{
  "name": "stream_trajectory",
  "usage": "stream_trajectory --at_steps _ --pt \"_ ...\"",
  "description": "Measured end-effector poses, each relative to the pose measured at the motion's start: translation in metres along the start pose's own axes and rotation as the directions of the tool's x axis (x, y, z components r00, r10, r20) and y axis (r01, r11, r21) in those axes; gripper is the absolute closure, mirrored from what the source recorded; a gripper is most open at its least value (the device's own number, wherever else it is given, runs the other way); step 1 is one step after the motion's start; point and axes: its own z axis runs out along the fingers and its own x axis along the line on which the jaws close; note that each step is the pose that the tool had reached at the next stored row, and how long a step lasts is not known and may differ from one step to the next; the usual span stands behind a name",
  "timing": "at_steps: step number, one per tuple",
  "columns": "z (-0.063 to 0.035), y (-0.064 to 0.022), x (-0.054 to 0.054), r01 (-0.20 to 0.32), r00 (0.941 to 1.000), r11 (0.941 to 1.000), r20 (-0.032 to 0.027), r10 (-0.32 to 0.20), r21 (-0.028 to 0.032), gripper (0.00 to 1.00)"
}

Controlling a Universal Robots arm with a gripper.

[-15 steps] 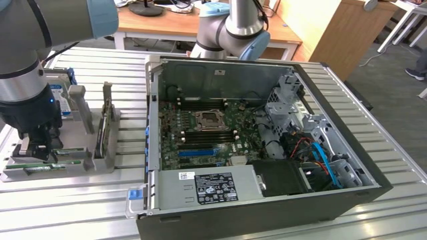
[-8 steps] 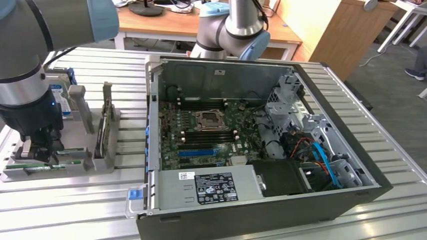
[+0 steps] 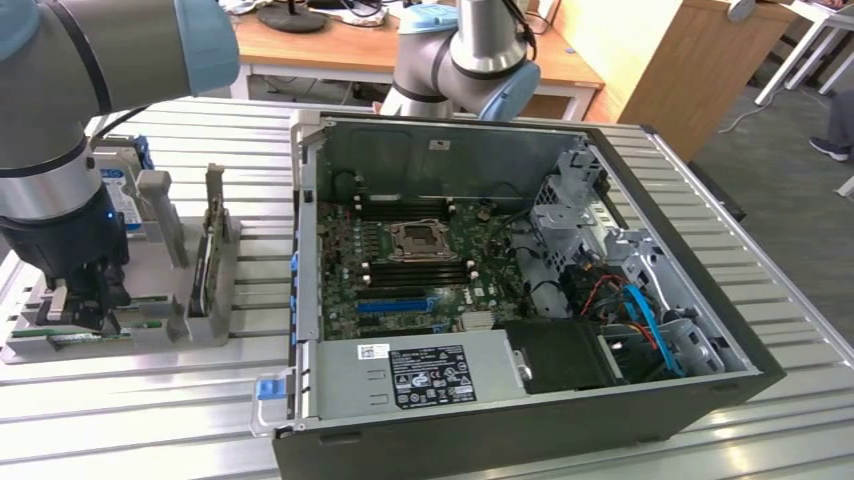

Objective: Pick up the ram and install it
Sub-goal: 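Pick up the ram and move it above insertion slot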

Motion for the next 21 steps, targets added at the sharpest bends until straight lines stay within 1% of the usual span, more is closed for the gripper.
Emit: stream_trajectory --at_steps 4,8,12,21 --pt "0.0003 0.0000 0.0000 0.003 1.0000 1.0000 -0.0002 -0.003 -0.0001 0.59" --pt "0.0005 -0.0001 0.0025 0.010 0.9999 0.9999 -0.0004 -0.010 0.0000 0.59" --pt "0.0009 -0.0001 0.0032 0.027 0.9996 0.9996 -0.0010 -0.027 0.0000 0.59" --pt "0.0021 -0.0002 0.0035 0.028 0.9996 0.9996 -0.0010 -0.028 -0.0001 0.59"
